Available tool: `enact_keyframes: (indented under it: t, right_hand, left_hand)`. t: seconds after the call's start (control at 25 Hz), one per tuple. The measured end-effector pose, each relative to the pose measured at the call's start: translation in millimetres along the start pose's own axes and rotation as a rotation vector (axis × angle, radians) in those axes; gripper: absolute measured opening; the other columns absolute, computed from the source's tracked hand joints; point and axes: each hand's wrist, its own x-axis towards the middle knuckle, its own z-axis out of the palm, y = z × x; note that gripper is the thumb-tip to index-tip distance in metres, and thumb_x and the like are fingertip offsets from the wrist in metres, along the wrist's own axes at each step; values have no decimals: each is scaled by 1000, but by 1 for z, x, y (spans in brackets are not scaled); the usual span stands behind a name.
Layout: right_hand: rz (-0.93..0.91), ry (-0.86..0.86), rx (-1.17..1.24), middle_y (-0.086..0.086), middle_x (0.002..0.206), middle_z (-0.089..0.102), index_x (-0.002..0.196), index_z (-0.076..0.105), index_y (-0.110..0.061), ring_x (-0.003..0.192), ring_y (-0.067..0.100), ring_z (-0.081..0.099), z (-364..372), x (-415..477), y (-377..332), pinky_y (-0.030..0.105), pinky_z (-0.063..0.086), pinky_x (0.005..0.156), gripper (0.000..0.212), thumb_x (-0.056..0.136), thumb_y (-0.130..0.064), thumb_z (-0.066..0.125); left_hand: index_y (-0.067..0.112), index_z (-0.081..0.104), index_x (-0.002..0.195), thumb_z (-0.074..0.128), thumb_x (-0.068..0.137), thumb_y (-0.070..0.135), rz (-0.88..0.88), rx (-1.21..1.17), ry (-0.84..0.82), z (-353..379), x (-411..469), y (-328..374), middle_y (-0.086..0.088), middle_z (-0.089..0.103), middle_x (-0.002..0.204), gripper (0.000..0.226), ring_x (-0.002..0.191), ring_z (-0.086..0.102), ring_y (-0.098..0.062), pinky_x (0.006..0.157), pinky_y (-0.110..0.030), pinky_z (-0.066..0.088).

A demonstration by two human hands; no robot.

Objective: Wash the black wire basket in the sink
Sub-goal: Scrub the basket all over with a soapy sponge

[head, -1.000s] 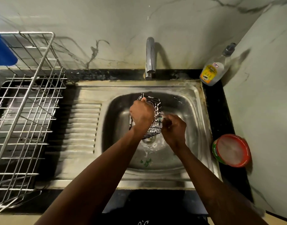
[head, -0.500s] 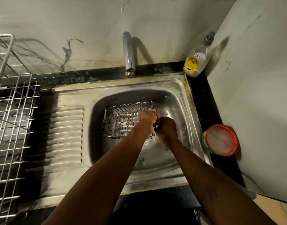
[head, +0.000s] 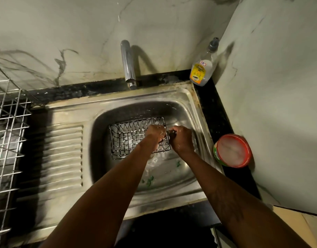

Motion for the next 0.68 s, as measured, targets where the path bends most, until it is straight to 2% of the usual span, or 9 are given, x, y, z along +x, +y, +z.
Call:
enact_keyframes:
  t: [0.04,0.08,0.12,0.2,0.28,0.44,0.52,0.6,0.68]
  right_hand:
    - [9,6,13,6,77,71,78,74,-13,65,16,60,-3,-2,-2,14,34,53,7,82,-14,69]
    - [10,19,26,5,76,71,78,74,-14,65,17,62,-6,-4,-4,21,39,55,8,83,-17,68]
    - [-1,41,32,4,75,71,78,73,-14,65,18,63,-12,-8,-4,24,41,56,10,84,-20,67]
    - [-21,77,43,3,76,72,80,74,-15,66,18,65,-30,-20,-6,28,47,56,12,84,-21,64]
    - [-27,109,53,1,80,74,85,75,-16,69,19,67,-48,-31,-4,31,52,59,15,82,-20,61]
    - [-53,119,90,-3,85,75,90,76,-20,77,15,68,-82,-48,2,33,55,69,33,79,-36,49]
    - [-59,135,108,-2,86,75,91,75,-18,79,16,68,-102,-59,3,30,53,72,40,80,-41,44]
    - [-53,215,87,1,91,74,96,73,-17,84,20,67,-122,-70,9,29,48,75,25,89,-33,54]
    - [-1,277,87,-1,95,74,102,73,-20,88,18,67,-141,-79,22,27,46,76,18,92,-31,62]
  left_hand:
    - [19,53,138,52,102,16,165,214,52,4,2,-4,8,52,144,36,132,50,-13,95,-23,50]
    - [21,51,140,56,101,17,205,224,115,1,-2,-4,8,51,145,40,131,50,-12,96,-24,50]
    - [19,50,142,57,100,16,181,29,125,3,-7,-6,5,52,146,43,125,54,-12,92,-22,51]
    - [3,54,137,56,100,9,13,-592,-3,2,-13,1,-13,62,134,38,93,63,-11,71,-15,53]
    - [-4,61,127,55,99,7,43,-594,-20,6,-34,13,-14,72,106,30,76,65,-13,62,-18,55]
    - [9,65,87,53,99,4,81,-499,-80,24,-71,35,-7,70,84,18,73,65,-19,84,-38,55]
    - [11,69,88,58,97,7,124,-540,-58,34,-84,45,-4,74,76,15,69,70,-19,85,-41,57]
    - [11,74,99,62,94,15,146,-543,-48,46,-95,56,-4,77,79,13,67,74,-20,79,-44,62]
    - [14,74,95,65,90,18,183,-495,-83,57,-108,73,-4,75,78,11,58,69,-18,68,-39,62]
